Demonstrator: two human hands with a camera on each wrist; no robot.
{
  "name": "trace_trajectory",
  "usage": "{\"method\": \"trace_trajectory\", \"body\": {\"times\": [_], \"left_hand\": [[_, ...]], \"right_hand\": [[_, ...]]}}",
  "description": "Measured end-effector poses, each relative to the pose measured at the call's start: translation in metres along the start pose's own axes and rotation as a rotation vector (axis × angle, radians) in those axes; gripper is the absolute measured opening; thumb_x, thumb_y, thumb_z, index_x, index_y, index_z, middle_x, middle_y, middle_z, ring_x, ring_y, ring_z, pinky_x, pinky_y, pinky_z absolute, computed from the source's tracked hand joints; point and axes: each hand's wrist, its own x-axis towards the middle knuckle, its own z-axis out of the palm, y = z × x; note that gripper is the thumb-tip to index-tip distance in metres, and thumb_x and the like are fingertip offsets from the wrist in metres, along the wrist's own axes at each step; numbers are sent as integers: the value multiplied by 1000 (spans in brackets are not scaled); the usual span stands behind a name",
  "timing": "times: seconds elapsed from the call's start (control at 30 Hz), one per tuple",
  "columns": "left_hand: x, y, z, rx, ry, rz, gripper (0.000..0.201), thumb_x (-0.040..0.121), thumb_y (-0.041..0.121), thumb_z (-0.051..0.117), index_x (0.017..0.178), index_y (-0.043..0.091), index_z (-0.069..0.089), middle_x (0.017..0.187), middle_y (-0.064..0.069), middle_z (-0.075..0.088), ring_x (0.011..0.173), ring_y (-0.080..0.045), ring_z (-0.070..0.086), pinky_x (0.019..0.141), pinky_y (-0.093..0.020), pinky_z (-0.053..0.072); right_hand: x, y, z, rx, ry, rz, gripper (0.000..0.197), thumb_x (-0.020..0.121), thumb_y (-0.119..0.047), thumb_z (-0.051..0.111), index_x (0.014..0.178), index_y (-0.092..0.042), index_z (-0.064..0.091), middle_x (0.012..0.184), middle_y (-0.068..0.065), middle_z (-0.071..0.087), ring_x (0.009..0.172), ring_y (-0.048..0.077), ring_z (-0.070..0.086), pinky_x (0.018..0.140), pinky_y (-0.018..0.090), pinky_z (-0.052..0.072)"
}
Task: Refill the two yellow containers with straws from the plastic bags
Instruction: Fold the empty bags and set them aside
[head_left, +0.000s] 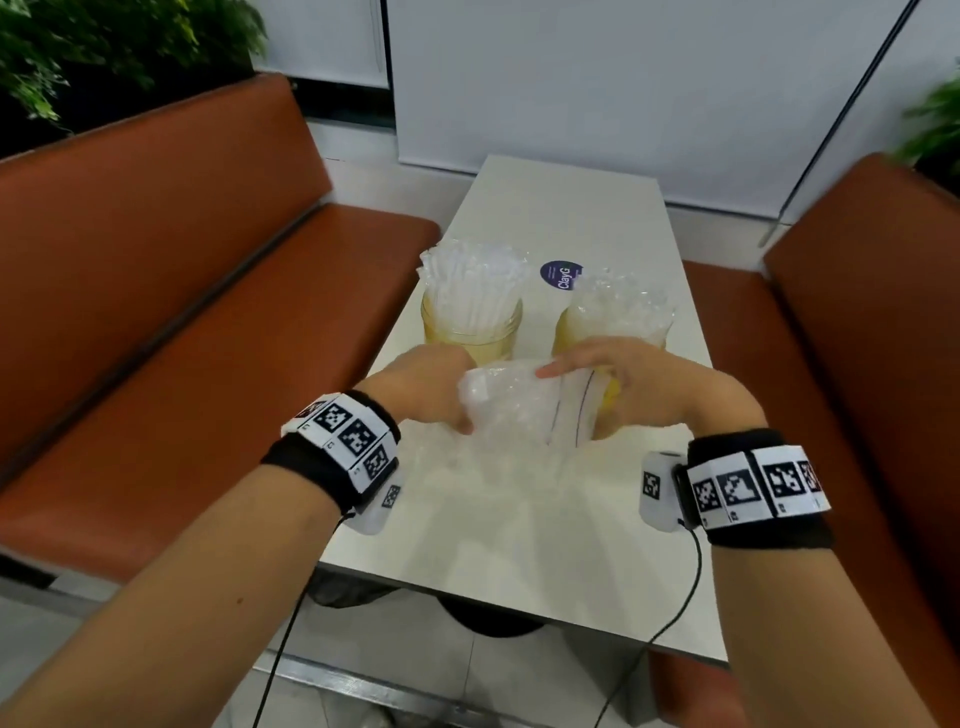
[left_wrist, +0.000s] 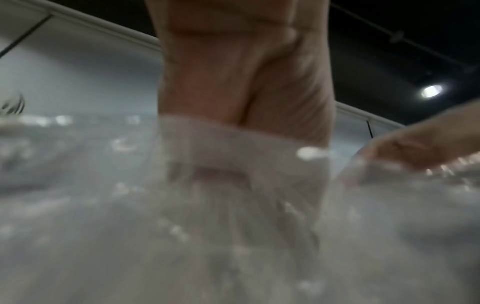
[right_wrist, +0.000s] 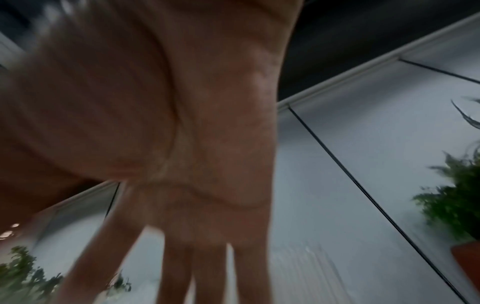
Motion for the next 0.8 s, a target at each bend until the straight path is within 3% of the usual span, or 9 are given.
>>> {"method": "trace_trajectory", "body": {"times": [0.07,0.17,0.27,0.33,0.43,0.5,0.57,0.7,0.8], "left_hand": [[2,2,3,159,78,-7,48,75,33,86,117,19,68,107,-3,70,98,-27,67,72,-31,47],[7,14,6,252,154,53,52,77,31,85,124,18,66,113,-6,71,103,-28,67,75,-32,45],[7,27,2,275,216,142,49,78,31,83,123,22,66,108,-3,70,101,-26,67,72,-31,41],[1,23,-4,271,229,165,29,80,29,81,106,24,68,90,2,64,92,-24,65,68,-31,37],[-8,-1,-6,192,170,133,30,81,31,80,105,24,65,84,10,53,83,-17,55,60,-26,33],[-16,-18,-5,157,134,102,30,81,35,78,105,23,63,83,12,54,81,-16,55,58,-25,35],[-19,-32,-1,93,90,88,27,81,37,76,99,22,63,85,9,61,82,-19,60,61,-28,40],[-20,-39,5,41,82,92,26,92,35,65,116,26,64,106,2,69,96,-23,64,68,-30,43],[-24,-50,0,137,172,52,26,96,33,57,121,29,63,109,0,69,99,-27,63,74,-34,46]], "right_hand": [[-5,-14,-2,-187,-162,194,107,55,-33,96,144,-51,39,149,-13,40,139,15,38,116,41,34],[13,-47,14,-417,58,84,124,43,-55,94,149,-40,31,151,-8,38,142,19,31,120,42,25],[32,-60,37,-514,67,130,112,46,-48,96,141,-30,41,134,-3,58,122,23,55,102,37,45],[35,-51,44,-486,30,231,94,50,-39,97,132,-26,53,118,-2,65,103,22,64,85,35,53],[27,-30,39,-448,21,283,75,57,-37,95,123,-21,63,100,-5,60,91,18,57,78,29,48],[19,-13,35,-476,23,303,63,62,-37,93,113,-18,63,97,-6,54,89,16,51,76,27,43],[18,4,37,-466,45,338,54,60,-39,93,100,-17,65,99,-3,61,87,17,55,76,29,48],[24,19,53,-411,108,335,66,58,-45,93,115,-20,71,105,1,69,95,21,62,80,31,52],[7,20,69,-196,246,211,98,53,-53,93,139,-37,49,133,-12,57,120,14,54,94,31,45]]}}
